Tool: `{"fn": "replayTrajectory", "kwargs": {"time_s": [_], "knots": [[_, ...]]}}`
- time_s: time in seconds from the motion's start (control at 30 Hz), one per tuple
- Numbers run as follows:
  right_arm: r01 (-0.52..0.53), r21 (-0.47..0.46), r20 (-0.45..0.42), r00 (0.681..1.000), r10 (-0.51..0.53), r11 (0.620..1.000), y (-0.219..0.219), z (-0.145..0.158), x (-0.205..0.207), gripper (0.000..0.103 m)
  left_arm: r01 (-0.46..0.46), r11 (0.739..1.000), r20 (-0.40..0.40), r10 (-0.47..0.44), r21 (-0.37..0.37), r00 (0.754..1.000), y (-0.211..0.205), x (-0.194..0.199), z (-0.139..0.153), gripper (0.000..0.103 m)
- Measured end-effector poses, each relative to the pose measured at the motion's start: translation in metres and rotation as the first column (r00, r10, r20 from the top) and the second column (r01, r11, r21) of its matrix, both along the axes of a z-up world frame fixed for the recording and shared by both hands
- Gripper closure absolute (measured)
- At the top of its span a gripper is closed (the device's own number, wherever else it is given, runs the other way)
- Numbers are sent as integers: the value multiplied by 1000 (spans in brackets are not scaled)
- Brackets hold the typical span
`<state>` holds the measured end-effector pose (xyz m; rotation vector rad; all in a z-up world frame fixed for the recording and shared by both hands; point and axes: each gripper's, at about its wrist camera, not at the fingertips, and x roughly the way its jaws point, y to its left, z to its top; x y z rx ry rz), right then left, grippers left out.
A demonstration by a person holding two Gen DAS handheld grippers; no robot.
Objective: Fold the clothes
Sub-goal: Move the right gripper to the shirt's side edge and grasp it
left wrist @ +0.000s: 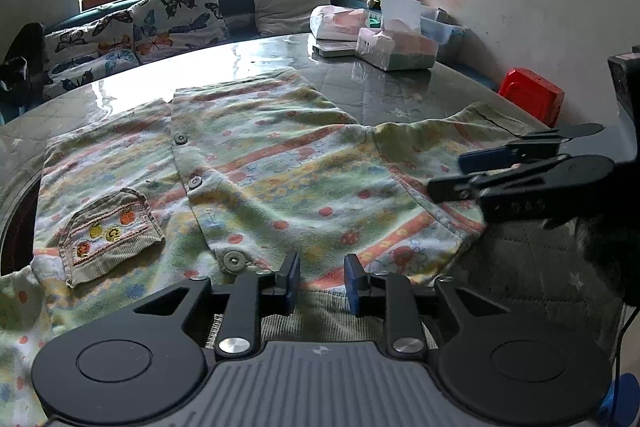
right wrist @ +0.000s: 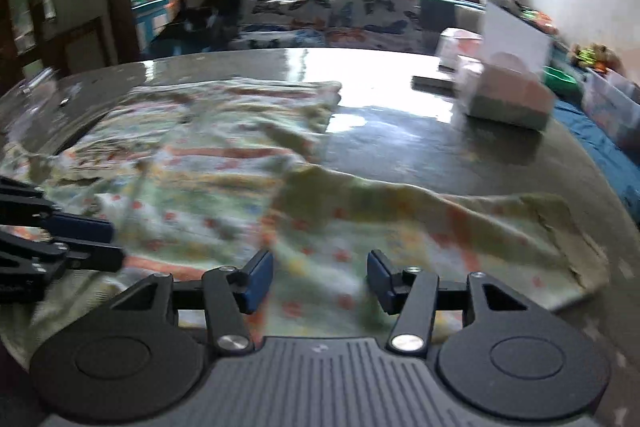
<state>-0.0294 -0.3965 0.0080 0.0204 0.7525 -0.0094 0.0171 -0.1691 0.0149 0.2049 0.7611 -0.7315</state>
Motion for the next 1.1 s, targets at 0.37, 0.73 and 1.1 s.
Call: {"fn": "replayTrajectory", "kwargs": {"time_s": [0.37,0.73,1.1], "knots": [[194,-15,16,981,-194,981,-67,-4,-14,45,14,1000,20,-14,28,1000,-2,-4,0,72],[322,-28,42,946,-321,946,-119,-2,-19,45,26,999,30,-28,46,999,-3,-5,0,71],[436,23,31,899,-437,900,-149,-7,-18,46,9,998,36,-11,54,999,-4,-4,5,65]]}}
